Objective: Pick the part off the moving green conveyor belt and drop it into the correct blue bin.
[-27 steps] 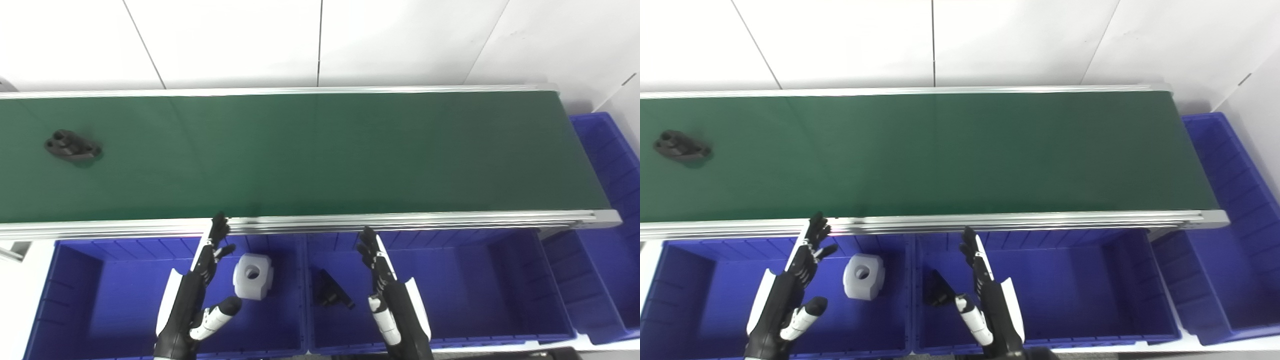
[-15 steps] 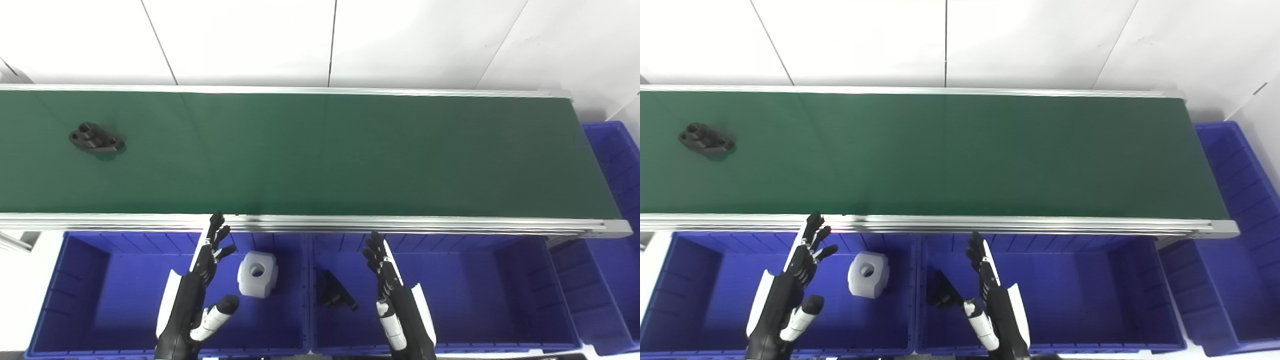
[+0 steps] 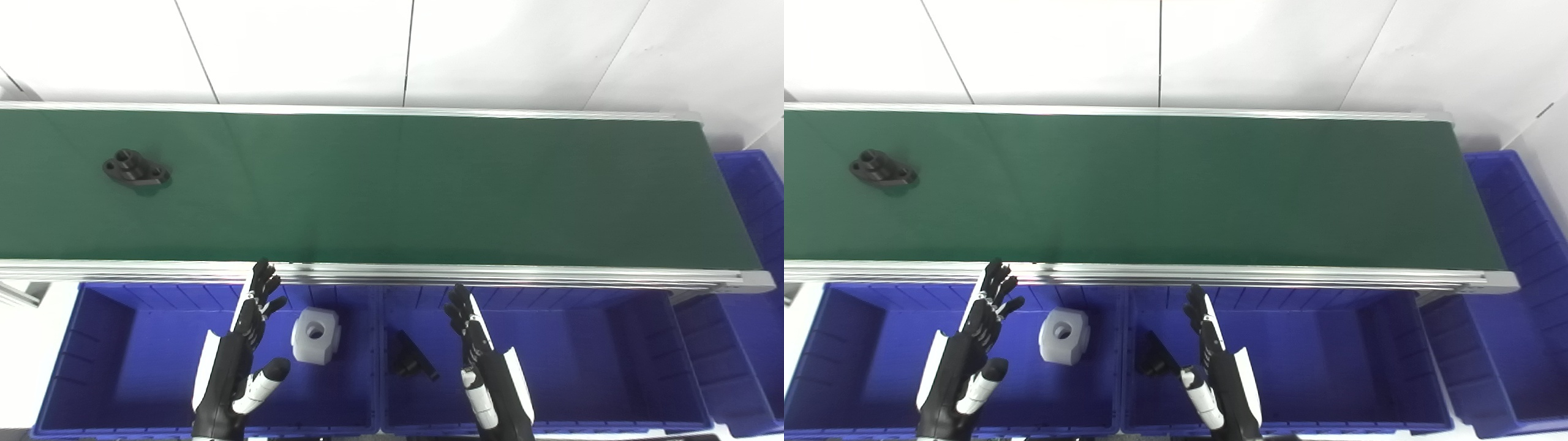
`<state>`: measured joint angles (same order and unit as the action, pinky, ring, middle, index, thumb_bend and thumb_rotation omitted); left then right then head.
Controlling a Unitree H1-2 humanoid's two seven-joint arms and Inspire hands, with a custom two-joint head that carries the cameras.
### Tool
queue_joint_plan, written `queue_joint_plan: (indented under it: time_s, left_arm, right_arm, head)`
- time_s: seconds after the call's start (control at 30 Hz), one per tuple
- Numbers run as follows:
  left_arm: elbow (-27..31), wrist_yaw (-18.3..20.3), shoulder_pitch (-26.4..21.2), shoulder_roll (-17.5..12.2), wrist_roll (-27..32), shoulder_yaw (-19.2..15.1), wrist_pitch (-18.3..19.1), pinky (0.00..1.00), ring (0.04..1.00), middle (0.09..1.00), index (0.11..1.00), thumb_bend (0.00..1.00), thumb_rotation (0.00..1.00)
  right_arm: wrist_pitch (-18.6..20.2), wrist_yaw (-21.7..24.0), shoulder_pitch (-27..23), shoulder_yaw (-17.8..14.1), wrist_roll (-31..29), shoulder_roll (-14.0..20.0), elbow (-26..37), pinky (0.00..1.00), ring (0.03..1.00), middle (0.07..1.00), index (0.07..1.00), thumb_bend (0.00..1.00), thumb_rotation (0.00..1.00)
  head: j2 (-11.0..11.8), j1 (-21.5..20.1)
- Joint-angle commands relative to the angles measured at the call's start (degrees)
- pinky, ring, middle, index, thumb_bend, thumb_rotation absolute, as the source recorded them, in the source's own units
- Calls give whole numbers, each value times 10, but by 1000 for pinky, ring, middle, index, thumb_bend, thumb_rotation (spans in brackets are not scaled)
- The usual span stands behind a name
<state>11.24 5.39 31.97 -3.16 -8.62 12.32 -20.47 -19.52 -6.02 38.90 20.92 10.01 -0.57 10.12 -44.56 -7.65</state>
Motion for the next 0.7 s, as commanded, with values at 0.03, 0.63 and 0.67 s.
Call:
queue_joint_plan:
  time_s: [0.03,0.63,0.67]
  left_arm:
    - [12,-8,1,4,0,1,-22,851,943,971,1000,893,868]
    - [46,-2,16,-8,9,4,-22,809,921,952,978,912,857]
    - [41,-5,15,-7,11,3,-33,809,920,949,974,909,844]
  right_arm:
    - [-30,5,5,0,1,-4,13,990,965,977,1000,868,1000]
    - [-37,10,9,-2,-5,-3,13,994,967,975,1000,858,1000]
    - [-37,10,9,-2,-5,-3,13,996,968,975,1000,861,1000]
  head:
    - [0,0]
    - [2,7]
    - [2,7]
